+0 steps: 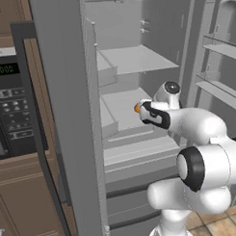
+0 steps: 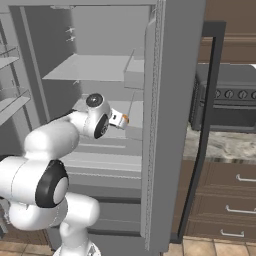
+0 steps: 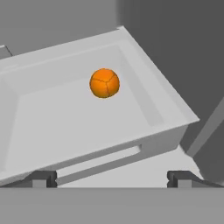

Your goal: Retrieve the kiwi and orange from the fridge and place them into the bowl on the dining table.

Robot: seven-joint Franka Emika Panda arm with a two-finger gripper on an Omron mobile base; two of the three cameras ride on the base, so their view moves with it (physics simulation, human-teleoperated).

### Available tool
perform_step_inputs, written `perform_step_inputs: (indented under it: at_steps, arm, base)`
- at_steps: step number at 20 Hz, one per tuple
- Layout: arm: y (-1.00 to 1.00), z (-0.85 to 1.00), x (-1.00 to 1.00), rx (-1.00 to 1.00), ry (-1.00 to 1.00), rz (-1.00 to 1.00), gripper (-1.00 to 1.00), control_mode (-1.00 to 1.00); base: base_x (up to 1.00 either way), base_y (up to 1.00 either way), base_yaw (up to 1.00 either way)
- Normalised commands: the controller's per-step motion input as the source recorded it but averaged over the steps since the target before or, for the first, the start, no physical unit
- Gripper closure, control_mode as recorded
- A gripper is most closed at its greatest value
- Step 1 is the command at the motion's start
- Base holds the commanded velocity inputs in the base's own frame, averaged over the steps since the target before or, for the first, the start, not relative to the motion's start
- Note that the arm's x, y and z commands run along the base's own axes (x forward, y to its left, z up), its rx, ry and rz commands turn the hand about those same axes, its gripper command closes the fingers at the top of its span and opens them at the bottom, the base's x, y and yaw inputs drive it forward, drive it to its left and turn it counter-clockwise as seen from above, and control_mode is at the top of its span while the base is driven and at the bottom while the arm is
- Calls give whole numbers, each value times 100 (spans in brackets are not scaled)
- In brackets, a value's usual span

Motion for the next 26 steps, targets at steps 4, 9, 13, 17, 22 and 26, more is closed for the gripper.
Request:
perform_step_inputs:
  at_steps: [4,9,13,17,22,26]
  arm:
    - [-2,-6,32,0,0,-1,-100,-100]
    - [0,0,21,0,0,0,-100,-100]
    - [0,0,22,0,0,0,-100,-100]
    - [-4,0,19,0,0,0,-100,-100]
    - [-4,-2,18,0,0,0,-100,-100]
    - [-2,-12,23,0,0,0,-100,-100]
  base:
    - [0,0,0]
    - [0,0,0]
    - [0,0,0]
    - [0,0,0]
    - [0,0,0]
    - [0,0,0]
